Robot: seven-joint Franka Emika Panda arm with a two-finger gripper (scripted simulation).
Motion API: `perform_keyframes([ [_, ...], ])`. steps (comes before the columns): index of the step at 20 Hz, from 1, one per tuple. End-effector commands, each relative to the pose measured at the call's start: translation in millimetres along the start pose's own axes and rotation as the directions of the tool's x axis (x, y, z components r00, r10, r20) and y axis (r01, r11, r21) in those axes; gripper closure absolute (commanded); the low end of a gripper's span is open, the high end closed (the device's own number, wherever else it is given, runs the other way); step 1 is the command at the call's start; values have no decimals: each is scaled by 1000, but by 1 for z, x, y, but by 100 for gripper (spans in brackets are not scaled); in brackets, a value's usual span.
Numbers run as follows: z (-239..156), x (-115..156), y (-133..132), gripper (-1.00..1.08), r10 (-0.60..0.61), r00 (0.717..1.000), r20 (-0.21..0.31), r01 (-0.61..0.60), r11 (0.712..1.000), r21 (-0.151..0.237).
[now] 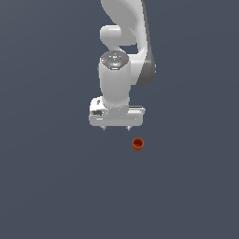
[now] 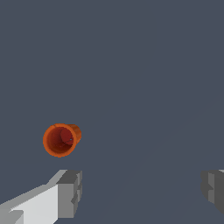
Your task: Pick up the object and move it to a goal position.
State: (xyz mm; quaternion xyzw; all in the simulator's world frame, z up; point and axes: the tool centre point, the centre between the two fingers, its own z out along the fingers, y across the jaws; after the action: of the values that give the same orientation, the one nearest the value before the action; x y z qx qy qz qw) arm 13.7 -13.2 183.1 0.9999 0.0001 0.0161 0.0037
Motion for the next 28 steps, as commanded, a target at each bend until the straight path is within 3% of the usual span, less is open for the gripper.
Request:
perform_keyframes([
  [1,0,0,0,-92,0,1000,0,0,1000,0],
  [17,11,3,-13,-92,-66,998,-2,66,998,-6],
  [22,30,5,-35,-92,-71,997,5,71,997,-3],
  [28,69,4,-79,-92,-80,997,21,80,997,5],
])
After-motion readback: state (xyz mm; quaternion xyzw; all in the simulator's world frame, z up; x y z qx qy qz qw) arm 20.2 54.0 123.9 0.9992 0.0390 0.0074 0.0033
